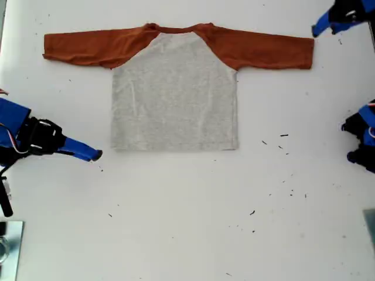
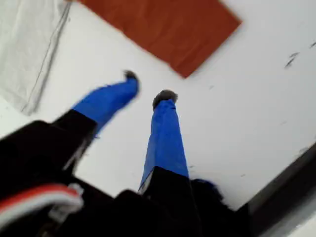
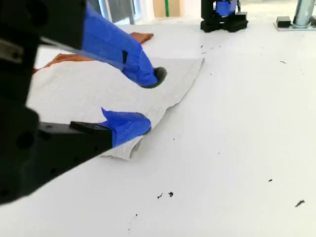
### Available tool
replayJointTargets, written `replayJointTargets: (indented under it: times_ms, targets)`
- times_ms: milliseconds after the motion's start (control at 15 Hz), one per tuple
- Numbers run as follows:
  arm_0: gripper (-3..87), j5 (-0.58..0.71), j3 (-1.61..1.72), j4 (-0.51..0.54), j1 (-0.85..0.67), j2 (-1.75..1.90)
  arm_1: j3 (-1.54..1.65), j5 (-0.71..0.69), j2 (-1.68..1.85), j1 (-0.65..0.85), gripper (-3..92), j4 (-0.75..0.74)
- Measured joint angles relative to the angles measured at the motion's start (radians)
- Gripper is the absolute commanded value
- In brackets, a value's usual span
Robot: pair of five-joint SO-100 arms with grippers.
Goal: Fold t shirt
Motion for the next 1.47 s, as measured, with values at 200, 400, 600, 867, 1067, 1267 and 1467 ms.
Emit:
replayJointTargets:
  times_ms: [200, 400, 600, 867, 1067, 1267, 1467]
  targets:
    - [9.3, 0.000, 0.000, 0.000, -0.060, 0.000, -0.126, -0.120, -0.150, 0.091, 36.7, -0.026]
    - [4.0, 0.000, 0.000, 0.000, -0.083, 0.000, 0.150, -0.187, -0.172, 0.153, 35.5, -0.314]
    - [5.6, 0.000, 0.000, 0.000, -0.078, 0.000, 0.420, -0.242, -0.288, 0.186, 28.5, -0.643]
    - [8.7, 0.002, 0.000, 0.000, -0.078, 0.000, 0.469, -0.272, -0.367, 0.176, 3.3, -0.810]
    - [-0.2, 0.002, 0.000, 0.000, -0.092, 0.000, 0.462, -0.272, -0.267, 0.166, 3.3, -0.719]
    - [-0.3, 0.005, 0.000, 0.002, -0.117, 0.003, 0.380, -0.212, -0.107, 0.034, 3.3, -0.538]
    - [-0.3, 0.002, 0.000, 0.003, -0.127, 0.003, 0.138, 0.034, -0.098, -0.350, 22.5, -0.430]
